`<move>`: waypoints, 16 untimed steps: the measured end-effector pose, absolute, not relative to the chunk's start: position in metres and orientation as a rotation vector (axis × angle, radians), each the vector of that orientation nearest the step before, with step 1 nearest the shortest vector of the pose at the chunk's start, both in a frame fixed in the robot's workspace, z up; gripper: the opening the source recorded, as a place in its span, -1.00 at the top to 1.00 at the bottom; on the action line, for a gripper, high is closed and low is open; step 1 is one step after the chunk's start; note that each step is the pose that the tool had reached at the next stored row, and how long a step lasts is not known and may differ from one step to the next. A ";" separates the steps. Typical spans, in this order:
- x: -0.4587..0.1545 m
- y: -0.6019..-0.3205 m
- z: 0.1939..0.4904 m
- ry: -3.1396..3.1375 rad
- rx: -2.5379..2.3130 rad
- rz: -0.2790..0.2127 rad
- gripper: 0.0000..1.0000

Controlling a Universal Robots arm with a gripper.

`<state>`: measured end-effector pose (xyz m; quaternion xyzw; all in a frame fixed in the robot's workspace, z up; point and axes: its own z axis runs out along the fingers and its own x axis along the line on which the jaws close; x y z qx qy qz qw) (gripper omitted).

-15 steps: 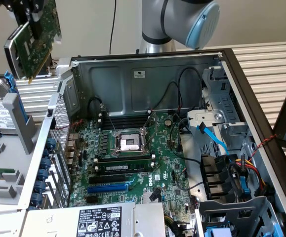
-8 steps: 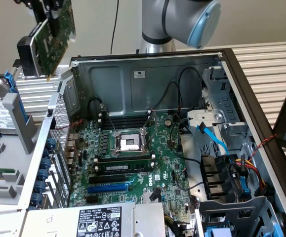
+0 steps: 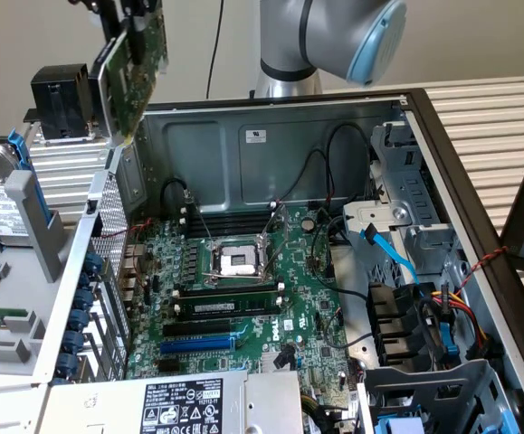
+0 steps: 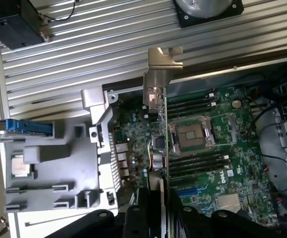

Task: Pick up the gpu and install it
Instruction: 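Pick up the gpu and move the gpu toward the slot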

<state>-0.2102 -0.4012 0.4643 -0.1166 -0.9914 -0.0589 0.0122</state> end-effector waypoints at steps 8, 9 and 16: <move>-0.174 -0.402 0.464 -3.090 -0.362 -0.184 0.45; -0.169 -0.402 0.464 -3.089 -0.362 -0.183 0.45; -0.137 -0.403 0.465 -3.089 -0.360 -0.183 0.45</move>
